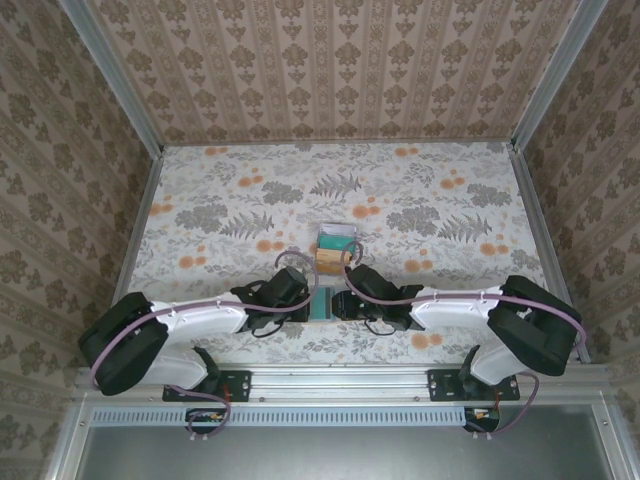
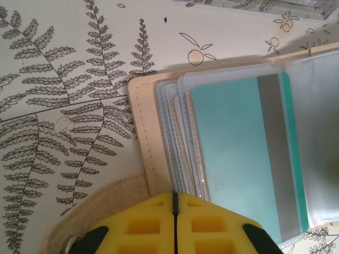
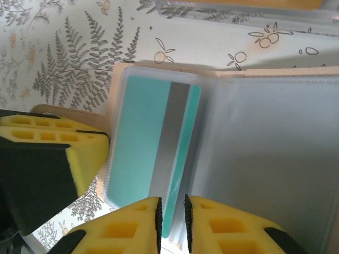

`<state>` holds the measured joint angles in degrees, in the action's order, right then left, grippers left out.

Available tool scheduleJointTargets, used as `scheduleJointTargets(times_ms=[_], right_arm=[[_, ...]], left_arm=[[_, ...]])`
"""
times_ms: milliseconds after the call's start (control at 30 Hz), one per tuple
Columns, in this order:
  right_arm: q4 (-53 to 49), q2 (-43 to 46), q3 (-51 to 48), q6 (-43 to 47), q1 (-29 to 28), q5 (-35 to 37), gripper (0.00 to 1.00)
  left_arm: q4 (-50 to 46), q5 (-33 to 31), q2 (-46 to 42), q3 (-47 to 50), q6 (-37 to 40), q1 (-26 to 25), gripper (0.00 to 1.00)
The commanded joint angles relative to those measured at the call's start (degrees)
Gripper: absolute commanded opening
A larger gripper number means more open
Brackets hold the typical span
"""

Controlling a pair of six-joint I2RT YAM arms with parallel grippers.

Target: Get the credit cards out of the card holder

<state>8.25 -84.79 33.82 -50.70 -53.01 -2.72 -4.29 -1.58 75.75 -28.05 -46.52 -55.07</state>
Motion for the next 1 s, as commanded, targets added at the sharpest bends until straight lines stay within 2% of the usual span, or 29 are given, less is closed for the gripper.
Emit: scheduleJointTargets(times_ms=[0,100,967], right_arm=[[1.78,-1.48,1.52,-2.11,0.68,-1.41,0.22],[2.51,-2.58,1.20,-2.55,1.03,-1.97,0.22],[7.54,-5.93,0.54,-4.23,2.60,-5.85,0.21]], left_arm=[[0.09,-1.21,1.05,0.59,-1.01,-0.98,0.06],[-0.26,-1.82,1.50,0.45,-1.37,-1.36,0.03],[-0.63,-2.63,2.07,0.11,-2.08,-2.30,0.00]])
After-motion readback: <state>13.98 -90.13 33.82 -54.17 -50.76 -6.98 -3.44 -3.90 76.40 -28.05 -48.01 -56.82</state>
